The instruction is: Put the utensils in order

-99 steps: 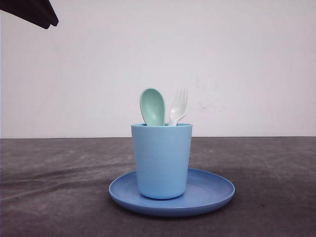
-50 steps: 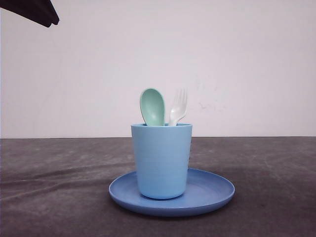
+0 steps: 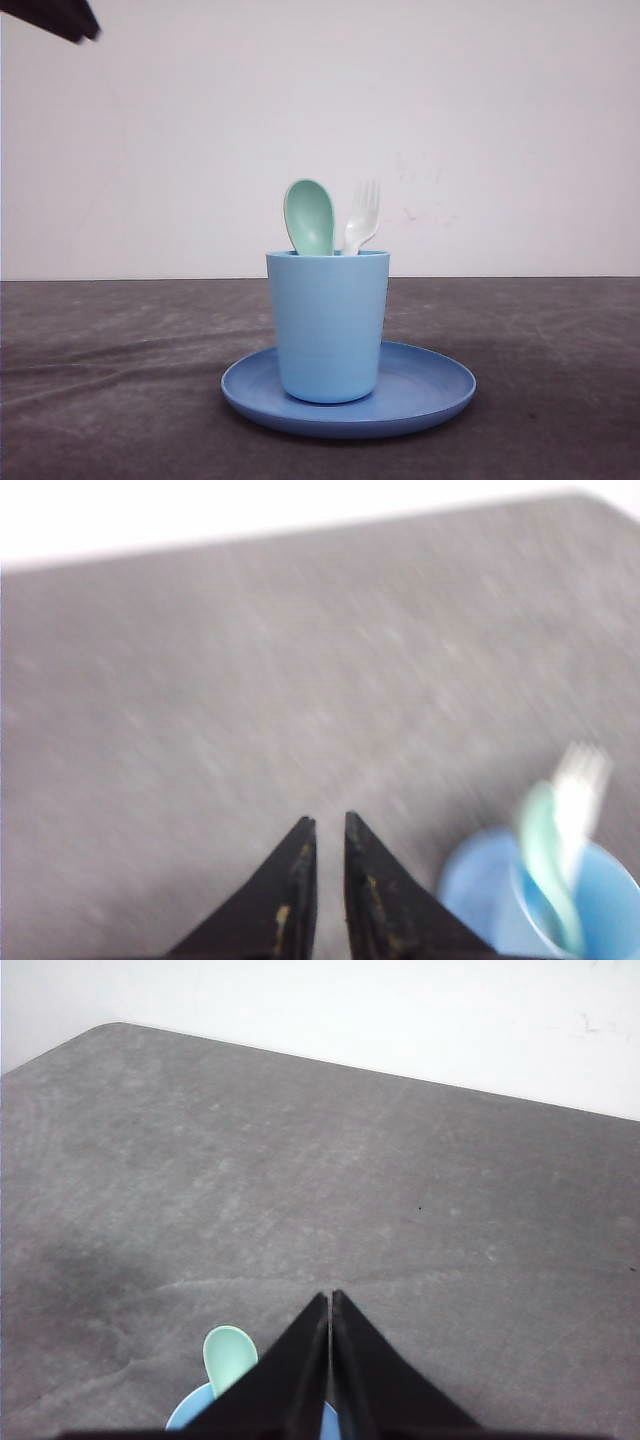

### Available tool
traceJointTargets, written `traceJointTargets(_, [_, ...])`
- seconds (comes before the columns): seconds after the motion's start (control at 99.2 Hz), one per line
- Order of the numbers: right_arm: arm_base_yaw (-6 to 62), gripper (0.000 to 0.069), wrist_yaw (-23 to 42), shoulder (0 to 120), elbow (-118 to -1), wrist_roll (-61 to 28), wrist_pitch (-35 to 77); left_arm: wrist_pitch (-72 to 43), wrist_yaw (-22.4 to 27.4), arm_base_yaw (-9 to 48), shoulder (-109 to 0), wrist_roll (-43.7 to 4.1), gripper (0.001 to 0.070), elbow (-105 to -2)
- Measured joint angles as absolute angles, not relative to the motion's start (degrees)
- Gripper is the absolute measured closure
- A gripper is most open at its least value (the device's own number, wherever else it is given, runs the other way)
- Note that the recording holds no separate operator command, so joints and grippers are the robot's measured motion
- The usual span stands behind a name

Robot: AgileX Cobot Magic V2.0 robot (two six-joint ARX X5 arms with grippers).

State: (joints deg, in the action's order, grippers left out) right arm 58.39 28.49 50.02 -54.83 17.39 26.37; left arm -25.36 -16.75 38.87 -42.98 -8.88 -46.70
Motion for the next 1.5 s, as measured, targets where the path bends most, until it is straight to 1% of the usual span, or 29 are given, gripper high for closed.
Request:
traceJointTargets(0.161, [58.39,0.0687,28.51,50.02,-54.83,17.39,26.37,-18.35,-15.53,29.91,-38.00,-5.72,0.0685,-42.83])
traceJointTargets(0.313, [58.41,0.0687,28.49,50.02,-54.83,17.39,26.37,-13.21,-10.90,19.73,-30.81,-4.03,0.0685,-33.26])
traceJointTargets(0.403, [58.39,0.0687,28.51,50.02,-54.83,17.39,26.37,-11.55,-10.17,14.26,-25.43,-3.84,0.0685,-26.87])
traceJointTargets(0.494, [58.41,0.0687,28.49,50.02,-54.83,17.39,26.37,-11.40,-9.93,9.76,-20.16,-3.81,0.0685,-21.02])
traceJointTargets(0.585, [58.39,0.0687,28.49,50.02,-54.83,17.39,26.37,-11.42,-9.56,6.98,-15.79,-3.81,0.0685,-15.92])
traceJointTargets(0.706, [58.39,0.0687,28.51,50.02,-54.83,17.39,26.37,-11.57,-9.45,5.32,-10.52,-3.81,0.0685,-10.04])
traceJointTargets(0.928, [58.39,0.0687,28.49,50.02,-54.83,17.39,26.37,-11.92,-9.45,4.86,-2.17,-3.90,0.0685,-2.44])
traceJointTargets(1.029, [58.39,0.0687,28.49,50.02,-54.83,17.39,26.37,-11.29,-8.99,4.60,-0.19,-3.81,0.0685,-2.33])
traceJointTargets(1.271, [58.41,0.0687,28.51,50.02,-54.83,17.39,26.35,-11.33,-8.97,3.88,-0.23,-2.85,0.0685,-2.31])
traceJointTargets(1.503, [58.39,0.0687,28.51,50.02,-54.83,17.39,26.35,-11.31,-8.97,3.86,-0.23,-0.89,0.0685,-2.31])
